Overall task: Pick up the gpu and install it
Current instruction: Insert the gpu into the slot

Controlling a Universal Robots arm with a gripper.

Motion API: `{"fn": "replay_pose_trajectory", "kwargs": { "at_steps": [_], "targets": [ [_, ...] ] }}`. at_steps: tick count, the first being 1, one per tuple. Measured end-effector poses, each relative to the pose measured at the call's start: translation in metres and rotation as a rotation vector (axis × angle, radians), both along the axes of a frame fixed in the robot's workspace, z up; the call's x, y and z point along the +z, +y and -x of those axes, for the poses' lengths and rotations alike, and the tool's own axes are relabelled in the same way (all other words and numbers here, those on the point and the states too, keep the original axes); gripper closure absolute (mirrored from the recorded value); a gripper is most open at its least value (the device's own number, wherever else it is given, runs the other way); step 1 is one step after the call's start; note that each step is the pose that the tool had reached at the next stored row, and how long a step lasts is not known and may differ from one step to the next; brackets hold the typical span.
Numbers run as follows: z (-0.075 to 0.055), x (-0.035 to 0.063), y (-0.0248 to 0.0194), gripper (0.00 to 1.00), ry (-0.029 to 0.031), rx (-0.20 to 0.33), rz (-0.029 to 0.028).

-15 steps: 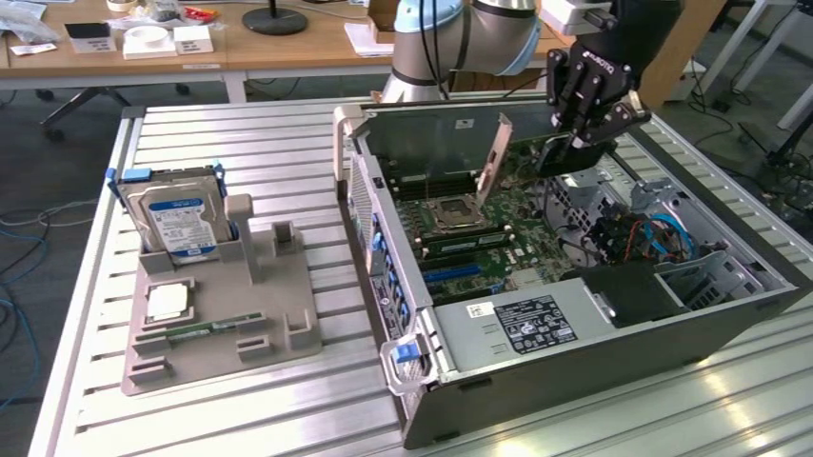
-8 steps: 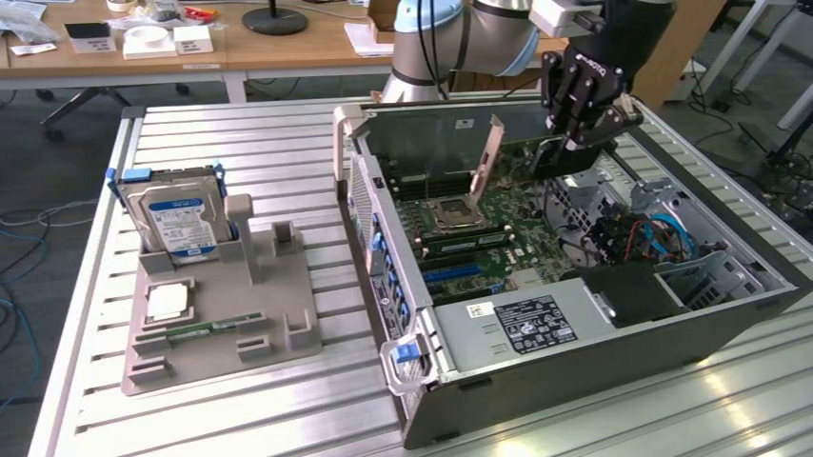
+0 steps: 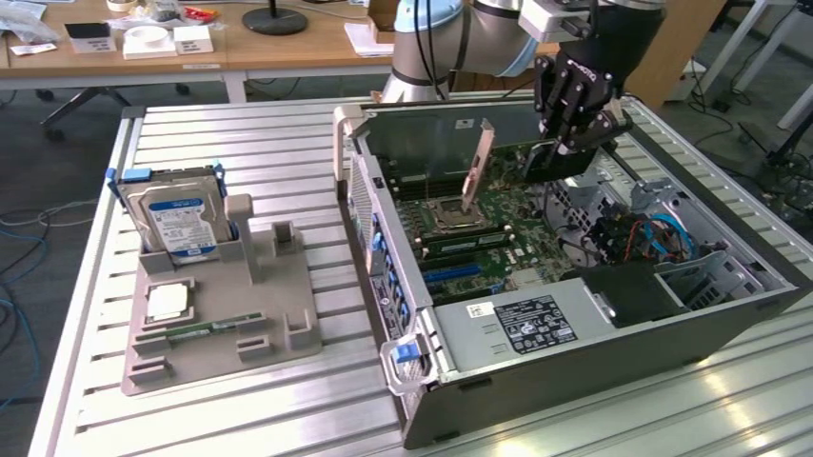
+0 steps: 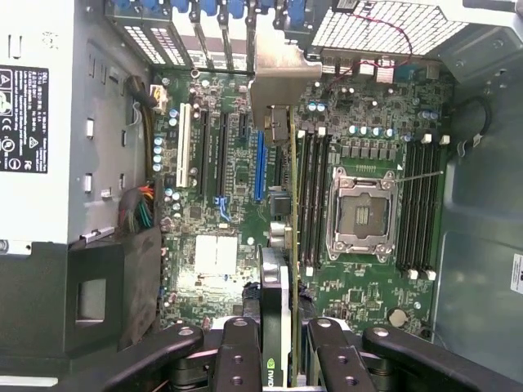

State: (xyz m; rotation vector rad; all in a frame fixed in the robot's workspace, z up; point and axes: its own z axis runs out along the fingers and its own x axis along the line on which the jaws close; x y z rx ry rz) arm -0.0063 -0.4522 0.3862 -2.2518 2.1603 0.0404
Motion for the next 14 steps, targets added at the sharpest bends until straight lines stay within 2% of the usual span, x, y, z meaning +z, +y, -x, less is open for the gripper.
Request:
{"fn": "replay_pose_trajectory", "kwargs": {
  "at_steps": [14],
  "targets": [
    [0.0001,-0.0029,0.0001,0.73,-0.0001,0.0,-0.0004]
  ]
}}
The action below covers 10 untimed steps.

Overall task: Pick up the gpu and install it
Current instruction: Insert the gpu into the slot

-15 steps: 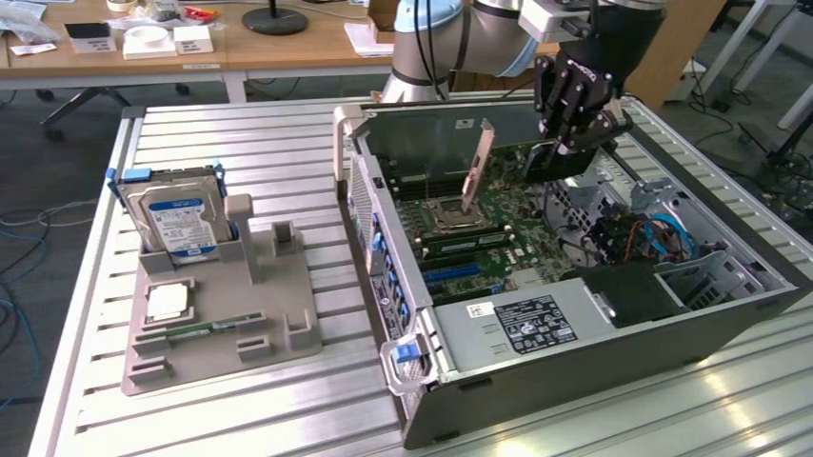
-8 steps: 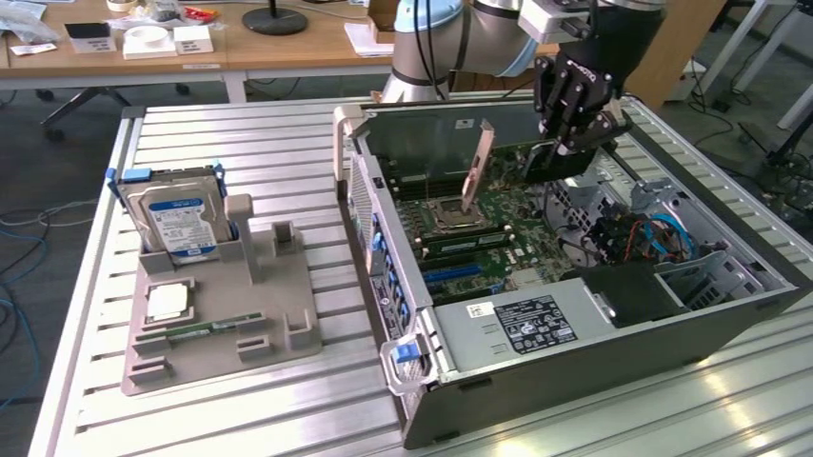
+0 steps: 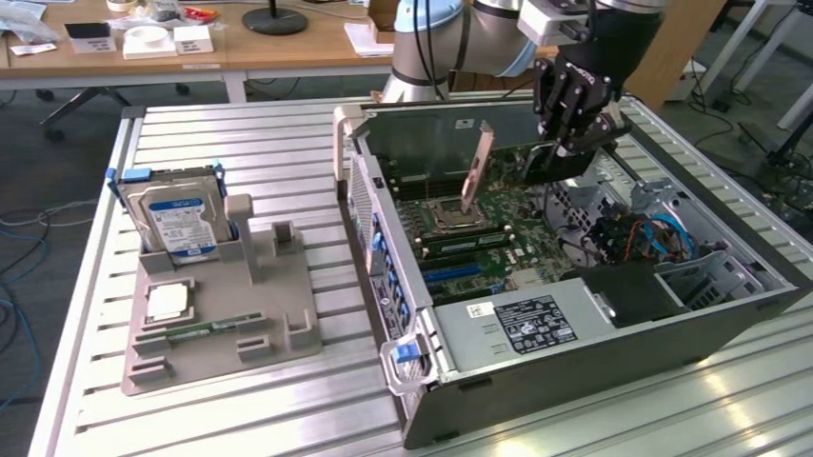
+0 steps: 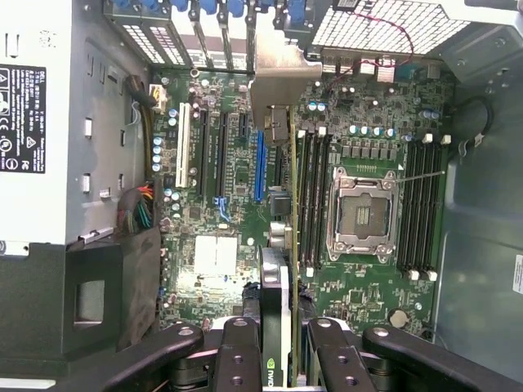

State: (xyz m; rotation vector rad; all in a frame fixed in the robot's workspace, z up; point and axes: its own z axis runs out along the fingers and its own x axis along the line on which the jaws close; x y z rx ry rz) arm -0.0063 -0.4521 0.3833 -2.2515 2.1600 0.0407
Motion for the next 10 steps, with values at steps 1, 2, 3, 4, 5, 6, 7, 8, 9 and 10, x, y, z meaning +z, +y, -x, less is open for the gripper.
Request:
{"fn": "replay_pose_trajectory", "kwargs": {
  "at_steps": [1,2,3,4,5,6,7,8,9,10],
  "targets": [
    [0.0,-0.0006,0.0,0.73,0.0,0.0,0.0001],
    [0.0001,-0.0011,0.0,0.73,0.0,0.0,0.0002],
    [0.0002,-0.0015,0.0,0.73,0.0001,0.0,0.0002],
    [0.0002,-0.0015,0.0,0.73,0.0001,0.0,0.0004],
    [0.0002,-0.0015,0.0,0.73,0.0001,0.0,0.0004],
    [0.0002,-0.0016,-0.0001,0.73,0.0001,0.0,0.0003],
    [0.0002,-0.0016,-0.0001,0.73,0.0001,0.0,0.0003],
    [0.0002,-0.0016,0.0,0.73,0.0001,0.0,0.0003],
    [0.0002,-0.0016,0.0,0.73,0.0001,0.0,0.0003],
    [0.0002,-0.0017,0.0,0.73,0.0001,0.0,0.0003]
  ]
}}
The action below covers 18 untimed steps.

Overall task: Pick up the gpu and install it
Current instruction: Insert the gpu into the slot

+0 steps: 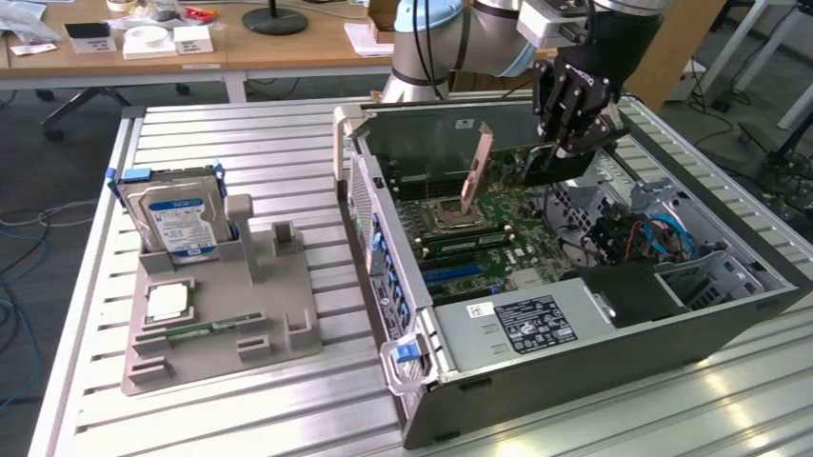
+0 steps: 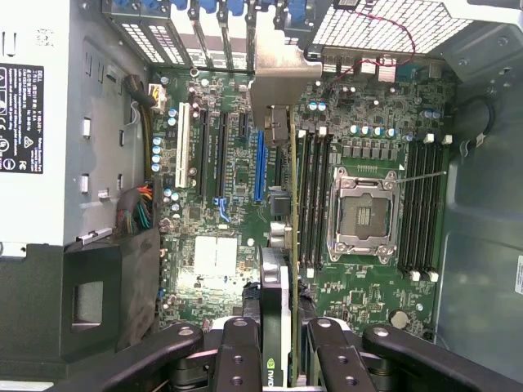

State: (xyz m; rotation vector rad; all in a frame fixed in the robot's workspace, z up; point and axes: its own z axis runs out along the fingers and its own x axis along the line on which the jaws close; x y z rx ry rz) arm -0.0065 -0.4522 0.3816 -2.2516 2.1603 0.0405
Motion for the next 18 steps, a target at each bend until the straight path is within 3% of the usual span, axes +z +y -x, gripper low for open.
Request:
{"fn": "replay_pose_trajectory", "kwargs": {
  "at_steps": [18],
  "targets": [
    [0.0,-0.0045,0.0,0.73,-0.0001,0.0,-0.0003]
  ]
}}
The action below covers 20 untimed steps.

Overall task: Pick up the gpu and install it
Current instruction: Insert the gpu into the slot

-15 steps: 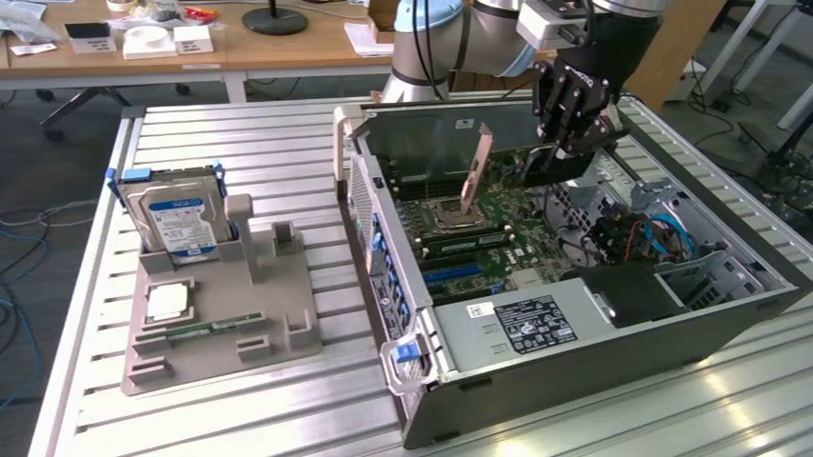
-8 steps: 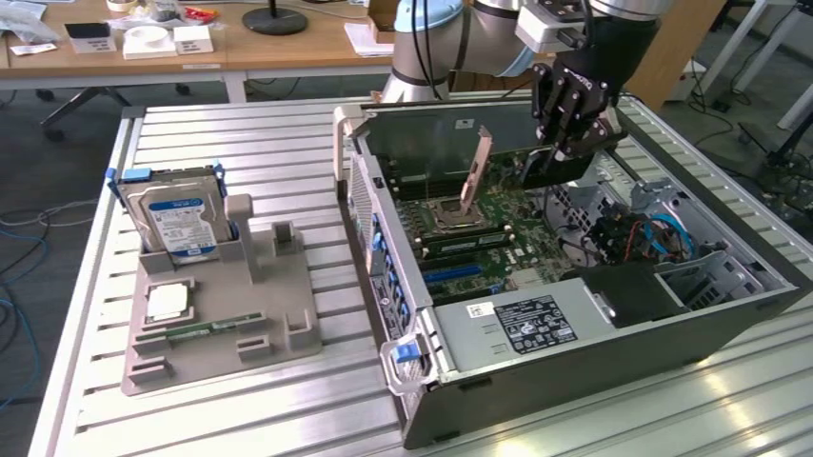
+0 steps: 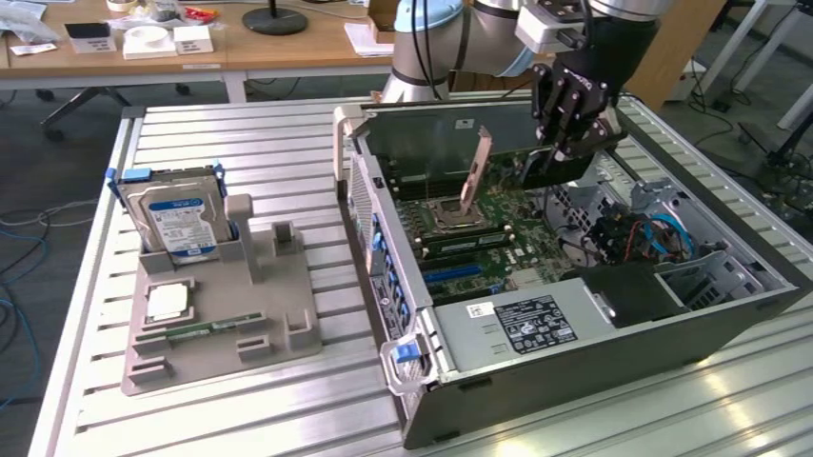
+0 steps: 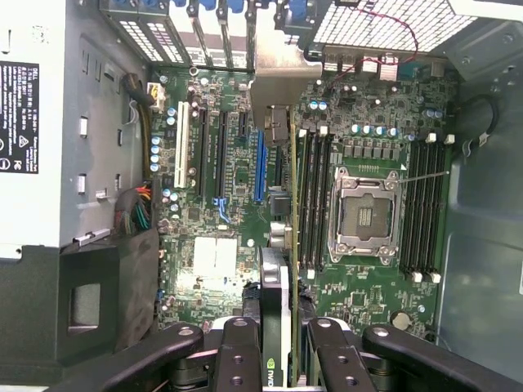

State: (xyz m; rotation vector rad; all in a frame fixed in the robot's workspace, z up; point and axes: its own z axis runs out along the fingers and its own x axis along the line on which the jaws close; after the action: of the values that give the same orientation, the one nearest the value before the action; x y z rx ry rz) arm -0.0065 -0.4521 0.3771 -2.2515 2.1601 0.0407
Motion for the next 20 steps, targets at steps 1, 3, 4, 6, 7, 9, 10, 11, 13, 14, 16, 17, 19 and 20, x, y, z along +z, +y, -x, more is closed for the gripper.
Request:
{"fn": "replay_pose_trajectory", "kwargs": {
  "at_steps": [1,3,4,6,7,9,10,11,13,14,16,17,19,20],
  "targets": [
    [0.0,-0.0006,0.0,0.73,0.0,0.0,0.0],
    [0.0002,-0.0023,0.0,0.73,0.0001,0.0,0.0002],
    [0.0003,-0.0033,0.0,0.73,0.0001,0.0,0.0003],
    [0.0006,-0.0054,0.0,0.73,0.0001,0.0,0.0003],
    [0.0007,-0.0062,0.0,0.73,0.0,0.0,0.0003],
    [0.0007,-0.0063,0.0,0.73,0.0001,0.0,0.0004],
    [0.0007,-0.0063,0.0,0.73,0.0001,0.0,0.0005],
    [0.0007,-0.0064,0.0,0.73,0.0001,0.0,0.0004],
    [0.0007,-0.0064,0.0,0.73,0.0001,0.0,0.0003],
    [0.0007,-0.0064,0.0,0.73,0.0,0.0,0.0003],
    [0.0007,-0.0073,0.0,0.73,-0.0001,0.0,-0.0001],
    [0.0007,-0.0079,0.0,0.73,0.0,0.0,0.0001],
    [0.0007,-0.009,0.0,0.73,0.0001,0.0,0.0002],
    [0.0007,-0.0092,0.0,0.73,0.0001,0.0,0.0003]
  ]
}}
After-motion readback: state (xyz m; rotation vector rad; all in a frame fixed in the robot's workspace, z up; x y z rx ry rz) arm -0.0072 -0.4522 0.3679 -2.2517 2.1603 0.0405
